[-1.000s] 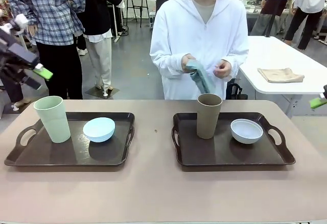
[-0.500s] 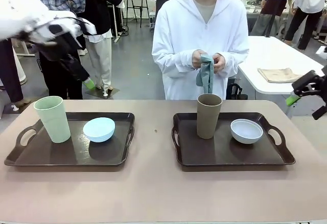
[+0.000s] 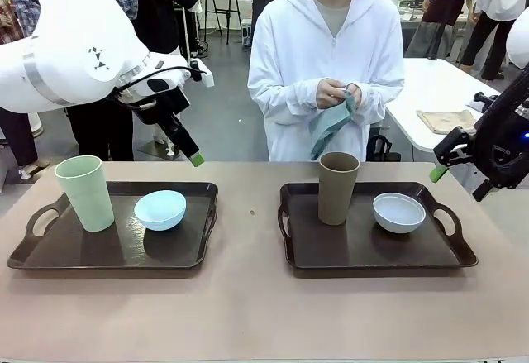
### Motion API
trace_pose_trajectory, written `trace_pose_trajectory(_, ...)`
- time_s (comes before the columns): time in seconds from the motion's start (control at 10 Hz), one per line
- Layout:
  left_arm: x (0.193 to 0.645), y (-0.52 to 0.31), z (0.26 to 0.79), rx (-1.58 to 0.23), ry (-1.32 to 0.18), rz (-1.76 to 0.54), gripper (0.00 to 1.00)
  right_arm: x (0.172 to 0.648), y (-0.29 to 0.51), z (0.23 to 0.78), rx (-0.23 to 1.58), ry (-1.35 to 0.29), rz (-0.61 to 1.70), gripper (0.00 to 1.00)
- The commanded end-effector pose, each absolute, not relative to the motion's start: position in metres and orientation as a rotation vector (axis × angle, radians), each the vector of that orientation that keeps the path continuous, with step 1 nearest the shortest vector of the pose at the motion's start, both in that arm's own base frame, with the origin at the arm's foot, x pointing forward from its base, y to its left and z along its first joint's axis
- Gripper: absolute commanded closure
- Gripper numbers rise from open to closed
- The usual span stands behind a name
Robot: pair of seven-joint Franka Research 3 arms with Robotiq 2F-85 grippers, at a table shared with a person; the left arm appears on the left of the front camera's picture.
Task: Set up a tray with a mat and arrange the tableware.
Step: Pick up the Picnic Bowl and Reusable plastic cup from the Handle tray in front of the human's position and hold them in the air.
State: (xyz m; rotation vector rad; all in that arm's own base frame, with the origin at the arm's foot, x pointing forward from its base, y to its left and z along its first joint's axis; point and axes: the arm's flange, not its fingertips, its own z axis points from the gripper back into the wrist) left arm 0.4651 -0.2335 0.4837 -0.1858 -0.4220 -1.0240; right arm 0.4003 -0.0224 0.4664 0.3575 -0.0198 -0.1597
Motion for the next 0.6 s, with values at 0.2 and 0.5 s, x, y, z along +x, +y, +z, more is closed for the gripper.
trace_pose_trajectory(0.2, 0.467, -0.222, 0.492, -0.132, -0.456, -1.02, 0.0, 0.395, -0.026, 0.473, 0.357, -0.036, -0.166, 0.0)
trace_pose_trajectory(0.5, 0.49, -0.241, 0.485, -0.256, -0.45, -1.06, 0.0, 0.426, -0.002, 0.459, 0.273, -0.015, -0.148, 0.0)
